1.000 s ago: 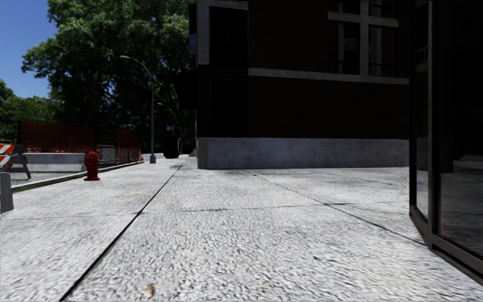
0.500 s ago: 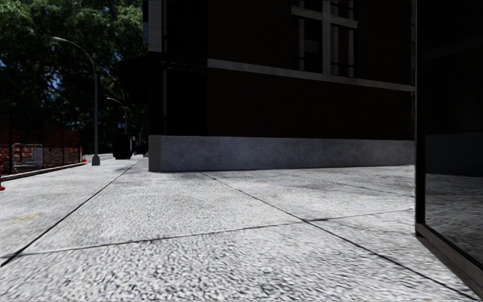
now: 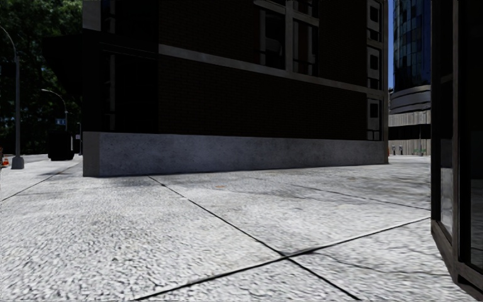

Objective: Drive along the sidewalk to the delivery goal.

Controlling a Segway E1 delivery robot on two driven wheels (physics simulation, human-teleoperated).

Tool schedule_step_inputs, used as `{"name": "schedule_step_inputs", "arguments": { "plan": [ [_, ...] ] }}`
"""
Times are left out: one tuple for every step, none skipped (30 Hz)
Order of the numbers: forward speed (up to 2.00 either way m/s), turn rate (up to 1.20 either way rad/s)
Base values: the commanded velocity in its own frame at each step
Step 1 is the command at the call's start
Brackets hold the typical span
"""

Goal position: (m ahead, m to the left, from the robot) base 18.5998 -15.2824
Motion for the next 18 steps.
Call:
{"name": "schedule_step_inputs", "arguments": {
  "plan": [
    [2.00, -0.44],
    [2.00, -0.44],
    [2.00, -0.44],
    [2.00, -0.44],
    [2.00, -0.44],
    [2.00, -0.44],
    [2.00, -0.44],
    [2.00, -0.44],
    [2.00, -0.44],
    [2.00, -0.44],
    [2.00, -0.44],
    [2.00, -0.44],
    [2.00, -0.44],
    [2.00, -0.44],
    [2.00, -0.44],
    [2.00, -0.44],
    [2.00, -0.44],
    [2.00, -0.44]
  ]
}}
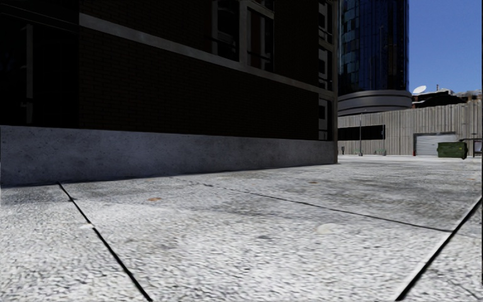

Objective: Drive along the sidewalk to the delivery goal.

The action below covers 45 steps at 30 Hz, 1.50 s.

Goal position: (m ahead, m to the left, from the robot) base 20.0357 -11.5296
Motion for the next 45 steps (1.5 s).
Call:
{"name": "schedule_step_inputs", "arguments": {
  "plan": [
    [2.00, -0.44],
    [2.00, -0.44],
    [2.00, -0.44],
    [2.00, -0.44],
    [2.00, -0.44],
    [2.00, -0.44],
    [2.00, -0.44],
    [2.00, -0.44],
    [2.00, -0.44],
    [2.00, -0.44],
    [2.00, -0.44],
    [2.00, -0.44],
    [2.00, -0.44],
    [2.00, -0.44],
    [2.00, -0.44],
    [2.00, -0.44],
    [2.00, -0.44],
    [2.00, -0.44],
    [2.00, -0.44],
    [2.00, -0.44],
    [2.00, -0.44],
    [2.00, -0.44],
    [2.00, -0.44],
    [2.00, -0.44],
    [2.00, -0.44],
    [2.00, -0.44],
    [2.00, -0.44],
    [2.00, -0.44],
    [2.00, -0.44],
    [2.00, -0.44],
    [2.00, -0.44],
    [2.00, -0.44],
    [2.00, -0.44],
    [2.00, -0.44],
    [2.00, -0.44],
    [2.00, -0.44],
    [2.00, -0.44],
    [2.00, -0.44],
    [2.00, -0.44],
    [2.00, -0.44],
    [2.00, -0.44],
    [2.00, -0.44],
    [2.00, -0.44],
    [2.00, -0.44],
    [2.00, -0.44]
  ]
}}
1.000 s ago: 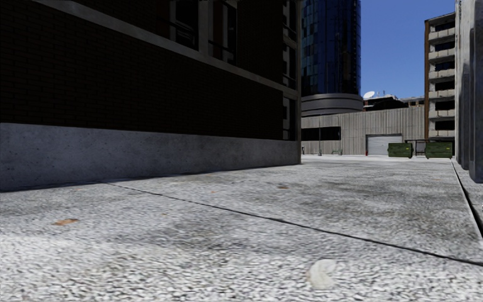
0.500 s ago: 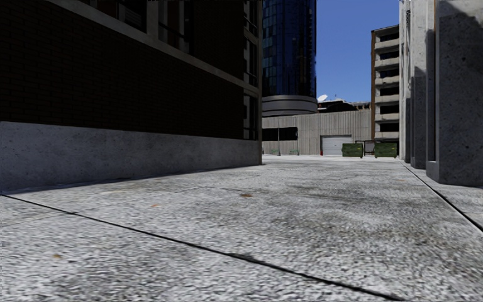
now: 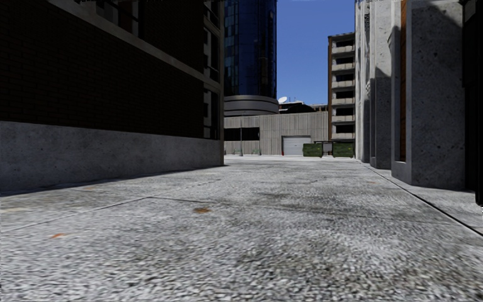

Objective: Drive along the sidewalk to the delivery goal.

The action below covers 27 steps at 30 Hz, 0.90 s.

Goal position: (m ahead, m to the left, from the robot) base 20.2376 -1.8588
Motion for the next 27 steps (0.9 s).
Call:
{"name": "schedule_step_inputs", "arguments": {
  "plan": [
    [2.00, -0.44],
    [2.00, -0.44],
    [2.00, -0.44],
    [2.00, -0.44],
    [2.00, -0.44],
    [2.00, -0.01],
    [2.00, -0.01],
    [2.00, 0.00],
    [2.00, 0.00],
    [2.00, 0.00],
    [2.00, 0.00],
    [2.00, 0.00],
    [2.00, 0.00],
    [2.00, 0.00],
    [2.00, 0.00],
    [2.00, 0.00],
    [2.00, 0.00],
    [2.00, 0.00],
    [2.00, 0.00],
    [2.00, 0.00],
    [2.00, 0.00],
    [2.00, 0.00],
    [2.00, 0.00],
    [2.00, 0.00],
    [2.00, 0.00],
    [2.00, 0.00],
    [2.00, 0.00]
  ]
}}
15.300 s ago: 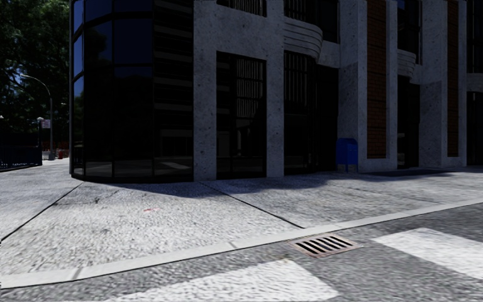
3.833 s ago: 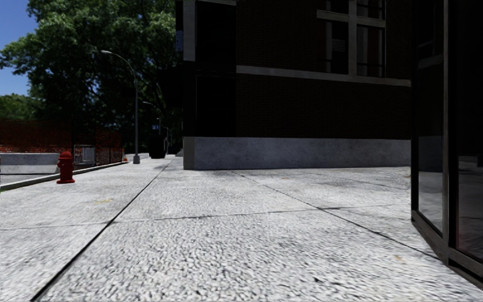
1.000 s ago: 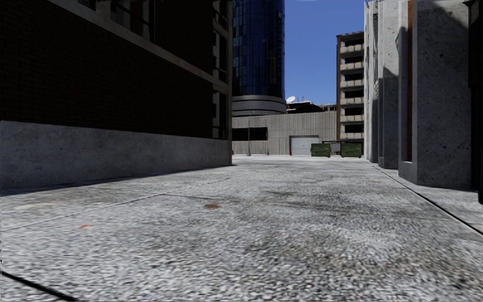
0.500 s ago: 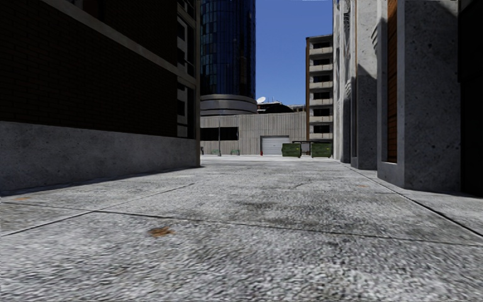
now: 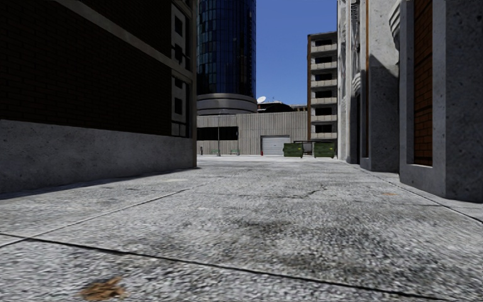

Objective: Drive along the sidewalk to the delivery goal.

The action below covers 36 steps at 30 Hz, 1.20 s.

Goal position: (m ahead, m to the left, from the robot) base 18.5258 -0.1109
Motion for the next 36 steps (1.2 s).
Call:
{"name": "schedule_step_inputs", "arguments": {
  "plan": [
    [2.00, 0.00],
    [2.00, 0.00],
    [2.00, 0.00],
    [2.00, 0.00],
    [2.00, 0.00],
    [2.00, 0.00],
    [2.00, 0.00],
    [2.00, 0.00],
    [2.00, 0.00],
    [2.00, 0.00],
    [2.00, 0.00],
    [2.00, 0.00],
    [2.00, 0.00],
    [2.00, 0.00],
    [2.00, 0.00],
    [2.00, 0.00],
    [2.00, 0.00],
    [2.00, 0.00],
    [2.00, 0.00],
    [2.00, 0.00],
    [2.00, 0.00],
    [2.00, 0.00],
    [2.00, 0.00],
    [2.00, 0.00],
    [2.00, 0.00],
    [2.00, 0.00],
    [2.00, 0.00],
    [2.00, 0.00],
    [2.00, 0.00],
    [2.00, 0.00],
    [2.00, 0.00],
    [2.00, 0.00],
    [2.00, 0.00],
    [2.00, 0.00],
    [2.00, 0.00],
    [2.00, 0.00]
  ]
}}
